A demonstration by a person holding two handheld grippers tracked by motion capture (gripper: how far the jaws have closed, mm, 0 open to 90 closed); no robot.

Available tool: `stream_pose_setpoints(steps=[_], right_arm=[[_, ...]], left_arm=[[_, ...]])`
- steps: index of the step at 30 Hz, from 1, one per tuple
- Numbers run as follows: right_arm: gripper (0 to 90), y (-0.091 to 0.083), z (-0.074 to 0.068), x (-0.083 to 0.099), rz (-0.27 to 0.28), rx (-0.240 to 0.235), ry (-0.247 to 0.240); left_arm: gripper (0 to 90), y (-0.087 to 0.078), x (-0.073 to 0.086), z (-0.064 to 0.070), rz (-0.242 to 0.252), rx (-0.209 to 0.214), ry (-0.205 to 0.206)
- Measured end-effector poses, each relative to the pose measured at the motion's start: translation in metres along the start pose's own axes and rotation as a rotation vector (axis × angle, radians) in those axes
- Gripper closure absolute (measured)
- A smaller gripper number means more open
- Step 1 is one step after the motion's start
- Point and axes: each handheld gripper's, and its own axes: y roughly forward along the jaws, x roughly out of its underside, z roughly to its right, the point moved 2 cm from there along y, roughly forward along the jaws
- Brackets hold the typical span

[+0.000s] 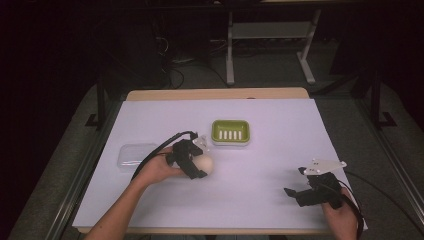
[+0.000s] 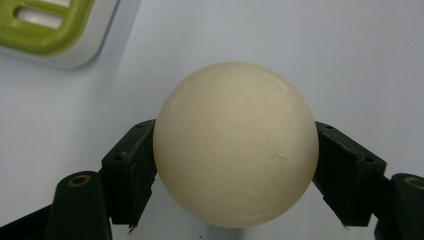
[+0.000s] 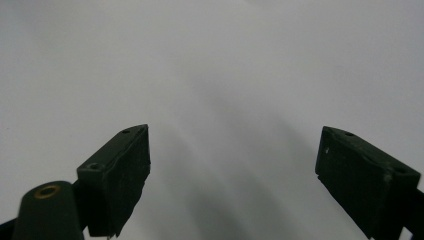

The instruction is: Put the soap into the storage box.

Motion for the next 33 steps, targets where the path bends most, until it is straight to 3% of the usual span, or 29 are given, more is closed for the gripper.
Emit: stream_pose_setpoints(steps=[17, 33], right_arm=[[13.6, -0.001, 0.006, 0.001, 0.013, 0.017, 0.026], [13.6, 0.000, 0.010, 0.002, 0.008, 0.014, 0.027]], left_arm=[[25.1, -0.003, -0.036, -0.022, -0.018, 0.005, 0.042], [25.1, 0.010, -0.054, -0.046, -0.026, 0.031, 0.037]])
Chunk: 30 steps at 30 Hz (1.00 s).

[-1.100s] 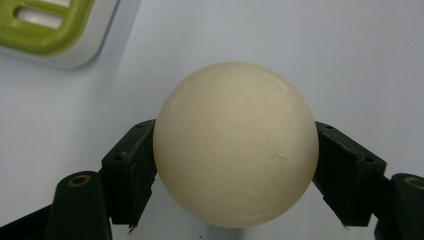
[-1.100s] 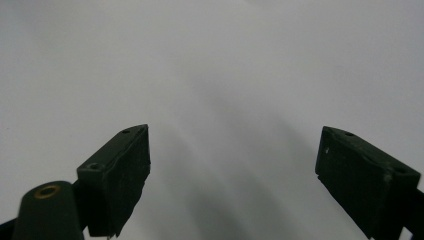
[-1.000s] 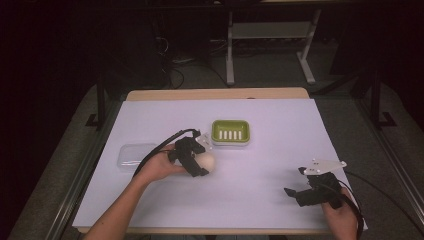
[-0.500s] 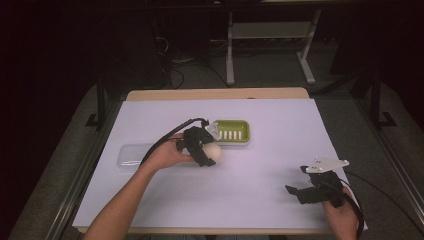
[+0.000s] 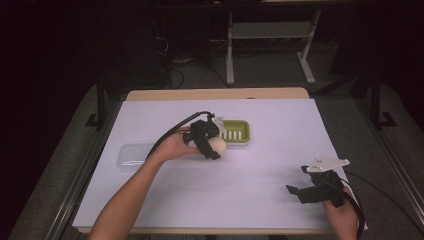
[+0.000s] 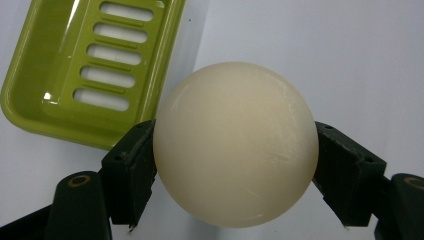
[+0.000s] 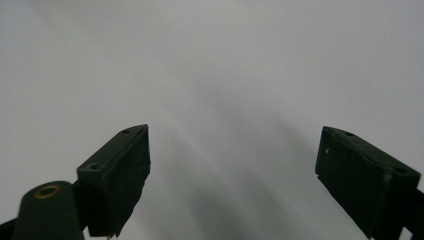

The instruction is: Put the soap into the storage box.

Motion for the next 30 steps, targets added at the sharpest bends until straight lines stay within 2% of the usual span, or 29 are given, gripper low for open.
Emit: stream_pose_setpoints(steps=[6, 10, 22, 30], right_arm=[[13.6, -0.002, 0.001, 0.000, 0.005, 0.002, 0.012], [13.6, -0.003, 0.003, 0.001, 0.007, 0.000, 0.017], [13.6, -0.005, 0.006, 0.002, 0.019, 0.002, 0.029], [13.6, -0.005, 0.004, 0.000, 0.019, -0.003, 0.029]], left_arm=[[25.1, -0.001, -0.008, -0.006, 0.015, -0.001, -0.004], [25.1, -0.004, -0.016, -0.013, 0.045, 0.009, -0.006], [25.0, -0.005, -0.026, -0.026, 0.055, 0.015, -0.018], [25.1, -0.015, -0.039, -0.030, 0.066, 0.006, -0.001]])
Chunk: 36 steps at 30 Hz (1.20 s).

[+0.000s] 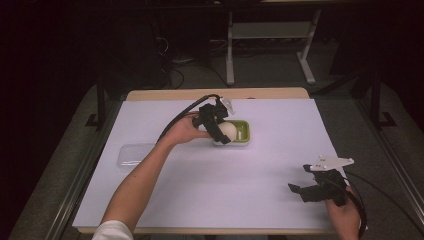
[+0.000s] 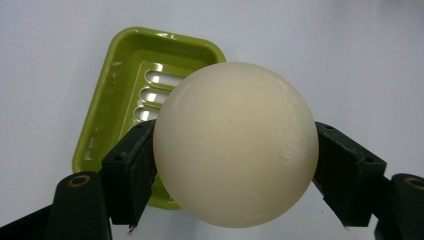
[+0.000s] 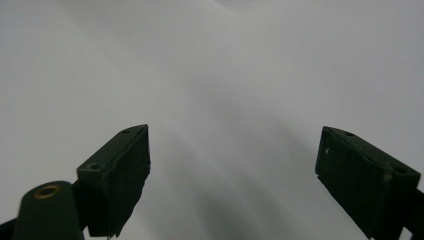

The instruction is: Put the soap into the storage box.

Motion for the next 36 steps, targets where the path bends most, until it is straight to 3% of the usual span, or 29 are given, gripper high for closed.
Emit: stream_pose_setpoints(steps=[8, 15, 29, 36], right_arm=[[13.6, 0.001, -0.002, 0.000, -0.002, -0.007, -0.006], [13.6, 0.002, -0.003, -0.001, -0.010, -0.012, -0.017], [13.6, 0.003, -0.004, -0.001, -0.015, -0.002, -0.031], [13.6, 0.003, -0.004, -0.001, -0.020, 0.004, -0.040]], left_arm=[[25.0, -0.001, -0.007, -0.014, 0.007, 0.001, -0.017], [25.1, 0.014, -0.003, -0.028, 0.003, -0.001, -0.072], [25.0, 0.030, 0.001, -0.040, 0.001, -0.017, -0.121], [25.0, 0.038, 0.001, -0.042, -0.013, -0.026, -0.122]])
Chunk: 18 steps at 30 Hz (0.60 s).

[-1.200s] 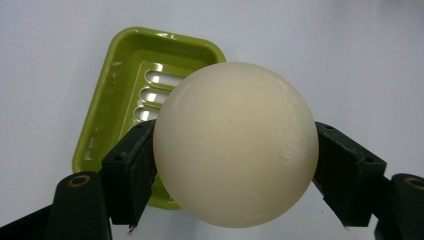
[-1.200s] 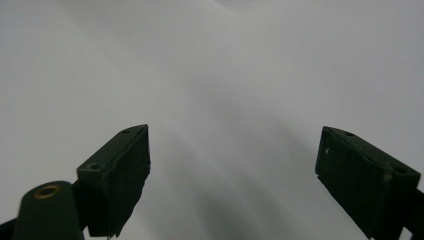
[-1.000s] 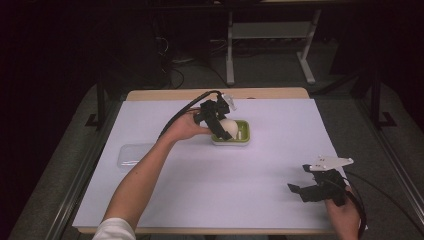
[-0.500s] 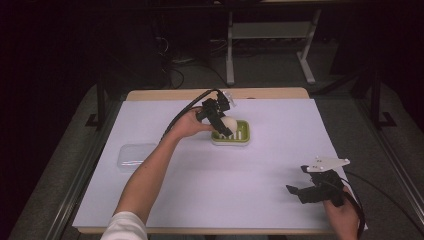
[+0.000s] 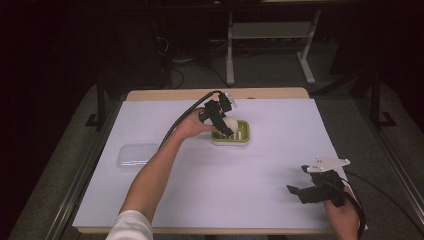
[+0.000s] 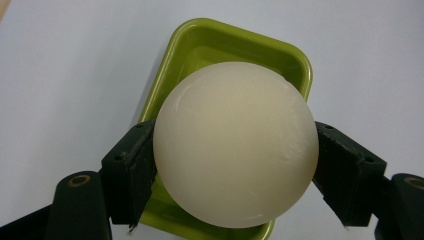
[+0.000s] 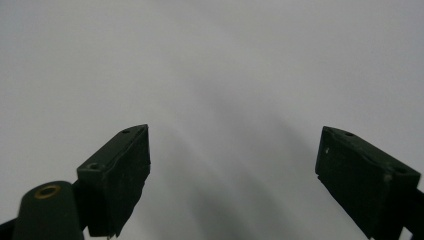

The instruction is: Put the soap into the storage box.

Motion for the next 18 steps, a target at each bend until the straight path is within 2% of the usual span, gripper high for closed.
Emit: stream_pose_setpoints(steps=[18], right_arm=[[13.6, -0.0010, 0.0007, 0.0016, -0.014, -0.012, 0.002]], left_arm=[[24.9, 0.0054, 0.0021, -0.0059, -0.011, -0.012, -0.028]])
